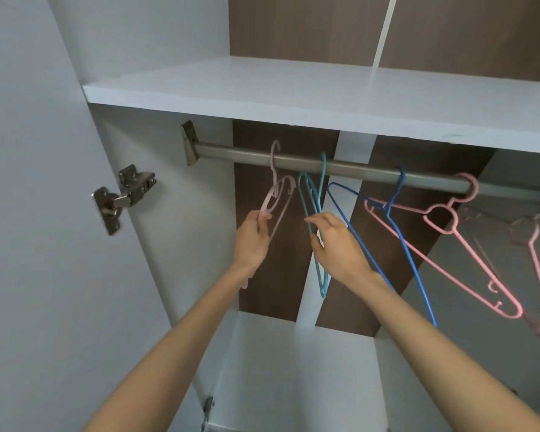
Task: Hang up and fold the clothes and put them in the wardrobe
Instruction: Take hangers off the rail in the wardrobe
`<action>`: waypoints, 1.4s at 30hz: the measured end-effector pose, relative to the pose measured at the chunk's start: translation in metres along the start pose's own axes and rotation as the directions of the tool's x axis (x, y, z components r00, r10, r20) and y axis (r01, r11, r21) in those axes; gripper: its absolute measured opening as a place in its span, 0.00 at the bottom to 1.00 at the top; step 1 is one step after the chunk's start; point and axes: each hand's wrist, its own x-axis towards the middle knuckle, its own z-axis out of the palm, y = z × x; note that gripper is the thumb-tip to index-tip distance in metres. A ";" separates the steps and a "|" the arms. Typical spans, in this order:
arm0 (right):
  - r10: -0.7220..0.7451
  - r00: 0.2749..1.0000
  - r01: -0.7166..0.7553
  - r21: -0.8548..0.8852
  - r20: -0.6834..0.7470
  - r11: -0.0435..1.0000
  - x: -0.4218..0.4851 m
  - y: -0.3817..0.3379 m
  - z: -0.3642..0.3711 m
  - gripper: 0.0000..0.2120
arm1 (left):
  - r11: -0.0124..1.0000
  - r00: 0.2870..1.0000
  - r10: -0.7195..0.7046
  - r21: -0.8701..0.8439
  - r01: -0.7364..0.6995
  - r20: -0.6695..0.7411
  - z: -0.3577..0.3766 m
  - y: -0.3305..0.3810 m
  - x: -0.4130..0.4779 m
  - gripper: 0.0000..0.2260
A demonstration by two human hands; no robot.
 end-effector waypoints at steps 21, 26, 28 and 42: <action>-0.011 0.994 0.011 -0.001 -0.107 1.000 -0.035 -0.018 -0.029 0.19 | 0.992 0.990 0.093 0.090 -0.084 -0.103 -0.059 0.002 -0.080 0.12; -0.085 0.988 0.106 0.170 -0.126 0.980 -0.073 -0.036 -0.045 0.18 | 0.991 0.977 0.119 0.087 -0.105 -0.176 -0.075 0.013 -0.138 0.13; -0.099 0.991 0.121 0.266 -0.093 0.957 -0.092 -0.045 -0.050 0.19 | 0.993 0.977 0.100 0.075 -0.087 -0.187 -0.080 0.020 -0.168 0.12; -0.166 0.911 -0.087 0.569 0.378 0.818 -0.235 -0.108 -0.066 0.15 | 0.990 0.989 0.019 0.140 0.001 -0.146 -0.103 0.051 -0.402 0.10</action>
